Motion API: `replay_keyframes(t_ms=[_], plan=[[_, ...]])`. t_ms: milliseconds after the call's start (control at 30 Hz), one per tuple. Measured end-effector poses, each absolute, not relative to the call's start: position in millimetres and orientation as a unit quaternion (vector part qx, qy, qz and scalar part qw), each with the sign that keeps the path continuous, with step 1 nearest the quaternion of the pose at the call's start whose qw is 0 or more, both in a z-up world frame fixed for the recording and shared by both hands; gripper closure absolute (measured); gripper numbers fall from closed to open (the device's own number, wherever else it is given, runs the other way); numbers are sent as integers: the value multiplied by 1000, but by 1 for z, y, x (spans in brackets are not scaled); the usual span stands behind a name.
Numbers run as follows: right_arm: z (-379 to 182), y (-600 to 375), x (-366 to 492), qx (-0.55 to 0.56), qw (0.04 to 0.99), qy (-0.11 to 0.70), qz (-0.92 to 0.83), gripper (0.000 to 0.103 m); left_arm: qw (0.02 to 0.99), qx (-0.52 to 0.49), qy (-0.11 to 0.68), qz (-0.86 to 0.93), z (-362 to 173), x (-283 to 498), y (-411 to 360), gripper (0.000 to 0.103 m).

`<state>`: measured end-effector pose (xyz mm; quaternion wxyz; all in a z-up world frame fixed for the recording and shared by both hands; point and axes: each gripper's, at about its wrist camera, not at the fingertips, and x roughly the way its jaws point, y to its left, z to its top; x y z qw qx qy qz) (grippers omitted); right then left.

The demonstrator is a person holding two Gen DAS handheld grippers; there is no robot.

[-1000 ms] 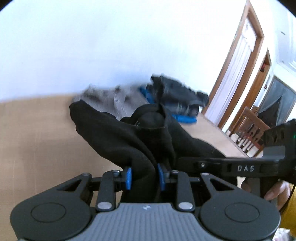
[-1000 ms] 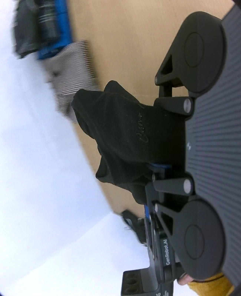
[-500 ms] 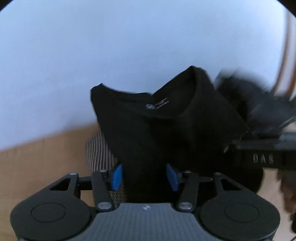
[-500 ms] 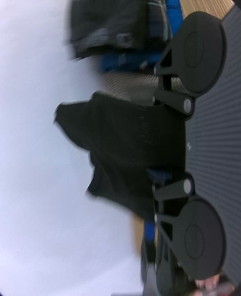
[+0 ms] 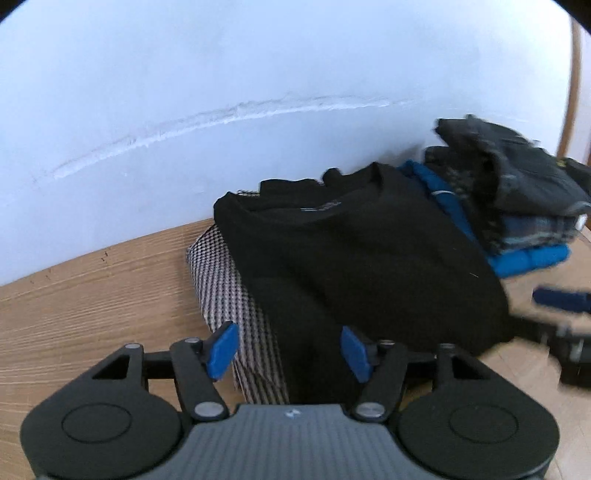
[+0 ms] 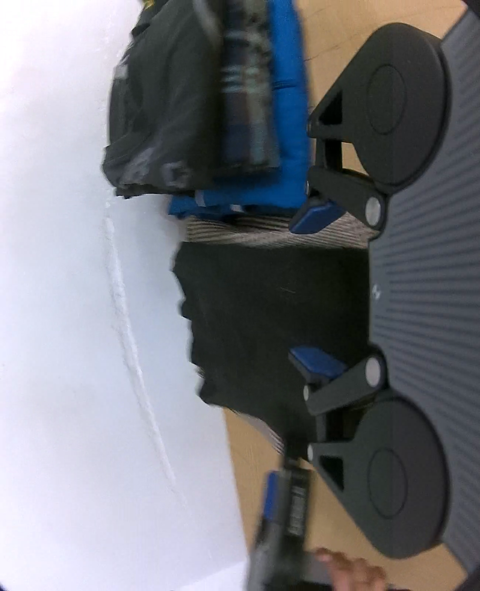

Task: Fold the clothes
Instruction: 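Place the folded black top onto the houndstooth shirt and release both grippers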

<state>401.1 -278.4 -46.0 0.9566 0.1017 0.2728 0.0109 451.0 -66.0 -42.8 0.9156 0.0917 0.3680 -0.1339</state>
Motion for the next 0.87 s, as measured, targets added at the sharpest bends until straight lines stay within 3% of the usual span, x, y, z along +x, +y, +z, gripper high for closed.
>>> replay_keyframes(t_ms=[167, 233, 433, 867], plan=[[-52, -250, 336, 90, 945, 315, 4, 33, 910, 81, 370, -169, -30, 392, -54, 34], [-56, -239, 310, 81, 940, 330, -4, 33, 910, 93, 368, -169, -27, 361, -47, 26], [-57, -215, 235, 77, 928, 365, -5, 33, 905, 129, 368, -172, -25, 272, -27, 15], [-38, -181, 166, 159, 914, 368, -58, 33, 887, 71, 417, -186, -24, 177, 21, 13]])
